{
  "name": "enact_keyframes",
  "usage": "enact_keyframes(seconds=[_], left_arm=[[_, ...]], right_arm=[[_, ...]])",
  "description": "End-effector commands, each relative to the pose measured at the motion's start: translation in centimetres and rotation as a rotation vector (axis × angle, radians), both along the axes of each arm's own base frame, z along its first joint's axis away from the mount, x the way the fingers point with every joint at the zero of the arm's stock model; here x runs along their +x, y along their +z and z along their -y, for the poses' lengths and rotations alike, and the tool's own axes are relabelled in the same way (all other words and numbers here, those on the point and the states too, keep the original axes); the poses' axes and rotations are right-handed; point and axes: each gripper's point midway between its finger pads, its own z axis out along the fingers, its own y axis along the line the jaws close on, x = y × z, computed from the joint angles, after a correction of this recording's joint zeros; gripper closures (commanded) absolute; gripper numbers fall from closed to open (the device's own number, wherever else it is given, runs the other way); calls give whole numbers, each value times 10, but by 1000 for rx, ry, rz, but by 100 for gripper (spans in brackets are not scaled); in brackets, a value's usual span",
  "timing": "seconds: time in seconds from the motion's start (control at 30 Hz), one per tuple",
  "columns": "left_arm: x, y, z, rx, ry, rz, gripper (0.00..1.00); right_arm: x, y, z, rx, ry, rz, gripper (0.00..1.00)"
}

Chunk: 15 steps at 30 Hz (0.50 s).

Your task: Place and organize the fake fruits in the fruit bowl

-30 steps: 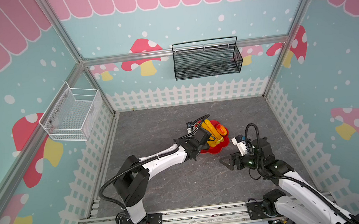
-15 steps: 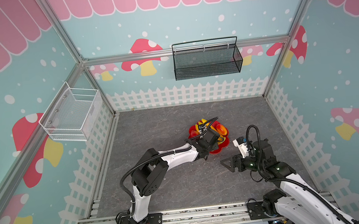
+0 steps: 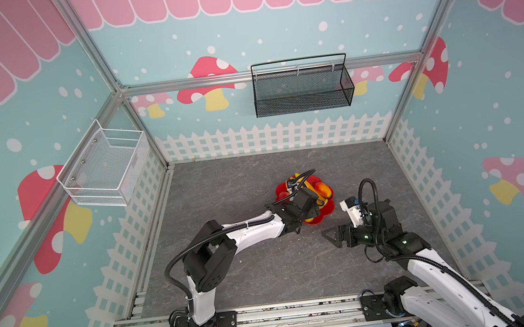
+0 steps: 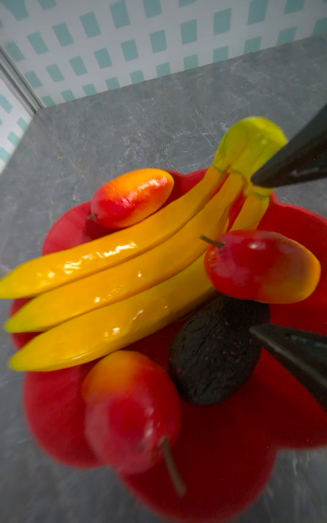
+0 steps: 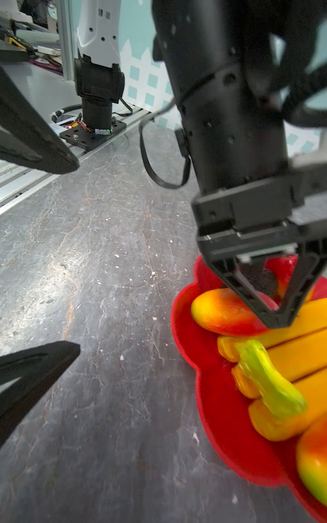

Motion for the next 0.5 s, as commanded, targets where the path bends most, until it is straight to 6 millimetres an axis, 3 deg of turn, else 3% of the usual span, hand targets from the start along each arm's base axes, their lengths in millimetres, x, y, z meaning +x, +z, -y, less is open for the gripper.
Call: enact_keyframes(seconds=[0.0,0.1,0.17,0.23,0.37,0.47], left_arm=[[-1,53,-28,25,31,148,0],[-2,77,-78,85,74,229,0],[-1,89,-130,126,134,266,0],[-2,88,-193,196,218,284,0],[-19,78,-331,515,490,322,0],[-23,48,-390,552,620,307,0]], right_arm=[[30,25,18,-26,-93,77,4],[58,39,49,25,-217,111,3],[74,46,78,55,-327,140,1],[87,45,112,35,-454,167,0],[108,29,167,-67,-664,236,2],[117,20,200,-177,-803,360,2]])
